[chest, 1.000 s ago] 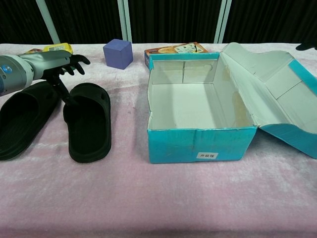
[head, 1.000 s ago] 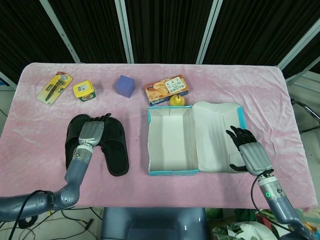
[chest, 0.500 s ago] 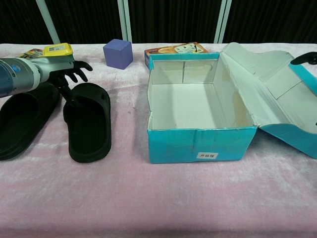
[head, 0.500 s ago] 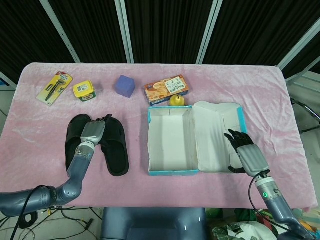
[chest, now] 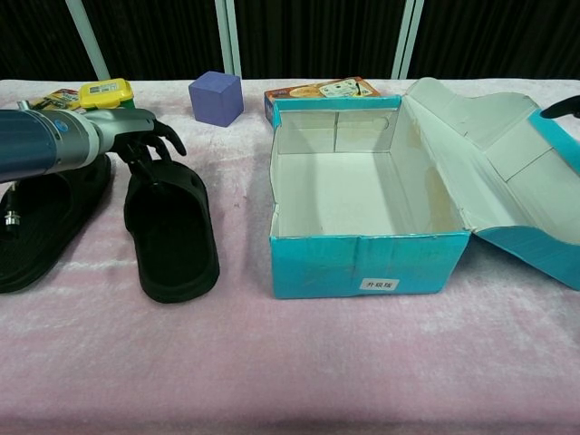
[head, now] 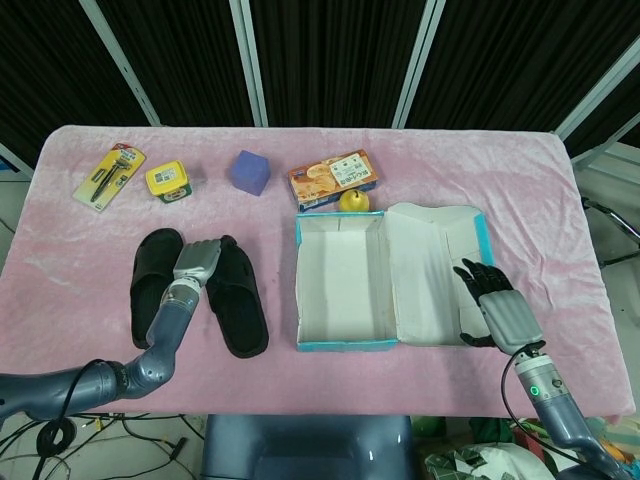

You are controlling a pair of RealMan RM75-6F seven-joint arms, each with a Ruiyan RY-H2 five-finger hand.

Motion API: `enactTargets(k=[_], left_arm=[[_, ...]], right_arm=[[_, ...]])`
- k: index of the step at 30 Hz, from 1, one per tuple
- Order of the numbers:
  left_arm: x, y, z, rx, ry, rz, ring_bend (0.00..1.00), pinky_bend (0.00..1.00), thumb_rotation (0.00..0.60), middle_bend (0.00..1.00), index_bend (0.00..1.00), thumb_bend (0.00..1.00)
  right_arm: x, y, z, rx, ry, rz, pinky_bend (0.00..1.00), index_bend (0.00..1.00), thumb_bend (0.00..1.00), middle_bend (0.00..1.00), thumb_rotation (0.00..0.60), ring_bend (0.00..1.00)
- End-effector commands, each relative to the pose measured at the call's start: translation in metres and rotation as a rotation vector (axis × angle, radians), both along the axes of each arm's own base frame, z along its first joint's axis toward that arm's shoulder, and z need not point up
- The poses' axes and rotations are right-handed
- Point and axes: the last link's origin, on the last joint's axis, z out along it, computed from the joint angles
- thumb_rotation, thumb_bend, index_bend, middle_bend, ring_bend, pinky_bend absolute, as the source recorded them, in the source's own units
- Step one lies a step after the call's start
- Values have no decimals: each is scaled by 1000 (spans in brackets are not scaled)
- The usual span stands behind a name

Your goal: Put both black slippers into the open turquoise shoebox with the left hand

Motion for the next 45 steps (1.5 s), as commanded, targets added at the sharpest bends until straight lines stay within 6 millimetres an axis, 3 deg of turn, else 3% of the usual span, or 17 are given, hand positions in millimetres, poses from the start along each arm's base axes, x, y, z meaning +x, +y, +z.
enactTargets(k=[1,7,16,22,23,34,45], left_arm=[[2,0,-2,-2,-31,-8,506,514,600,464,367,8],[3,-3,13,43,-164,-14,511,525,600,510,423,10],[-3,-28,76,146,-388,-137,511,564,600,527,444,9],[21,-30,102,236,-601,-234,499,564,600,509,432,0],[33,-27,105,262,-650,-269,497,564,600,507,431,0],[125,6,64,260,-760,-441,473,503,587,488,429,0],[178,19,2,188,-801,-440,473,493,516,503,452,0]], right_arm=[[0,-1,1,-9,-3,-3,70,0,31,0,600,0],[4,0,5,-64,-10,19,69,0,31,0,600,0],[4,5,10,-110,-29,9,68,0,31,0,600,0],[5,6,11,-112,-34,14,68,0,31,0,600,0],[6,7,12,-113,-35,17,68,0,31,0,600,0],[10,11,19,-117,-58,26,68,0,31,0,600,0],[18,12,26,-111,-54,44,68,0,31,0,600,0]])
